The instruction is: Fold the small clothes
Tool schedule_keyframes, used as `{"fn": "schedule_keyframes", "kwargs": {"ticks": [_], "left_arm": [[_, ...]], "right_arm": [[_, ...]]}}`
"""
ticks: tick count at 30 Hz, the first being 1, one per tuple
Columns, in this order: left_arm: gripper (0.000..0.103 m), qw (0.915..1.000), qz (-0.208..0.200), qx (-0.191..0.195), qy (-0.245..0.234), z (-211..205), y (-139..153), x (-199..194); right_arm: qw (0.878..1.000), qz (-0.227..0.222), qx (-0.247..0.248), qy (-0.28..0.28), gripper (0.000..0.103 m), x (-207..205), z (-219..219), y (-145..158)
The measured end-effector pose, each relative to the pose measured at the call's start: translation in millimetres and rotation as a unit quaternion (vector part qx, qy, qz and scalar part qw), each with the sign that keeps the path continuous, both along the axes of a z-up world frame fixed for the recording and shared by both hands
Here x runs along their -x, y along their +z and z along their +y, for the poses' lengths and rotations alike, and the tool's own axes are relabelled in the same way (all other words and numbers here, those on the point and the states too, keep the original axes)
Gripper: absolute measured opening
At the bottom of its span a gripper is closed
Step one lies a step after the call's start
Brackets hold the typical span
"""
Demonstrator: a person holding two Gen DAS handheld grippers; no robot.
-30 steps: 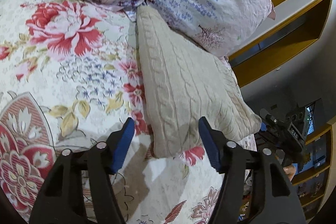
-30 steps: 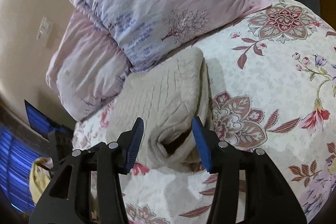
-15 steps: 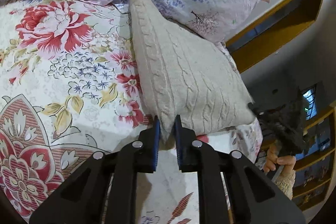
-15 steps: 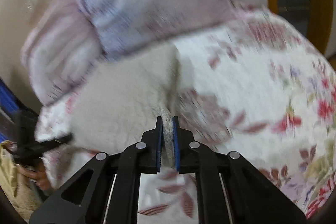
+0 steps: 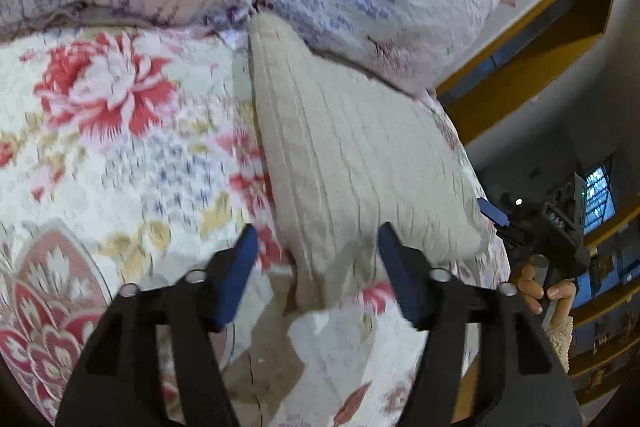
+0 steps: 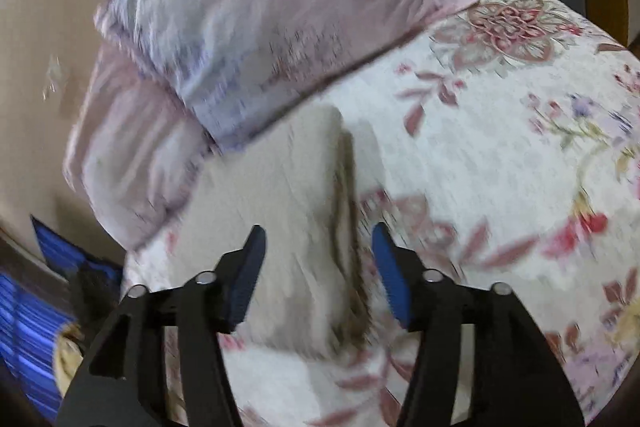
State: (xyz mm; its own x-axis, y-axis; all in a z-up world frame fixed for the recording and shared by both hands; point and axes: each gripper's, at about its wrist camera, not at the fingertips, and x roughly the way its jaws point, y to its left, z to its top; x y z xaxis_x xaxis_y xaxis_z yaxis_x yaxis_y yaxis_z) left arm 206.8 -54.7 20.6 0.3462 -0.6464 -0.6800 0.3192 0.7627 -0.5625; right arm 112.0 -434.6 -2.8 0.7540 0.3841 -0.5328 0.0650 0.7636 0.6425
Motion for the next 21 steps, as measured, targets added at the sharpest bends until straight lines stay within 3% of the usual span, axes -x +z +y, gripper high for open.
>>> {"fn": "schedule_keyframes", "kwargs": {"ticks": [2, 7, 9, 11, 12, 13, 14, 18, 21], "left_arm": [[0.076, 0.9998, -0.009, -0.014, 0.011, -5, 5, -10], [0.079, 0.9955, -0.034, -0.081, 0.036, -23, 9, -27], [0.080, 0.9948, -0.038, -0.087, 0.038, -25, 8, -32], [0.081, 0.9944, -0.038, -0.091, 0.039, -29, 7, -35], [0.081, 0.9944, -0.037, -0.092, 0.038, -31, 6, -37], [0.081, 0.9944, -0.036, -0.092, 0.038, -32, 5, -38], [0.081, 0.9945, -0.036, -0.091, 0.036, -33, 4, -39], [0.081, 0.9938, -0.044, -0.096, 0.035, -36, 4, -40], [0.083, 0.9934, -0.053, -0.098, 0.028, -40, 4, -37]], "right_arm": [[1.000, 0.005, -0.010, -0.008, 0.059, -19, -4, 3], [0.999, 0.047, -0.018, -0.018, 0.059, -75, -1, -2], [0.998, 0.064, -0.013, -0.015, 0.056, -90, 4, -7], [0.997, 0.074, -0.009, -0.009, 0.042, -101, 8, -12], [0.997, 0.077, -0.003, -0.002, 0.026, -106, 13, -14], [0.997, 0.073, 0.006, 0.001, 0.012, -107, 16, -14], [0.998, 0.061, 0.022, 0.005, 0.010, -106, 20, -10], [0.994, -0.045, 0.095, -0.011, 0.009, -81, 30, 25], [0.987, -0.043, 0.148, -0.039, 0.009, -80, 31, 30]]}}
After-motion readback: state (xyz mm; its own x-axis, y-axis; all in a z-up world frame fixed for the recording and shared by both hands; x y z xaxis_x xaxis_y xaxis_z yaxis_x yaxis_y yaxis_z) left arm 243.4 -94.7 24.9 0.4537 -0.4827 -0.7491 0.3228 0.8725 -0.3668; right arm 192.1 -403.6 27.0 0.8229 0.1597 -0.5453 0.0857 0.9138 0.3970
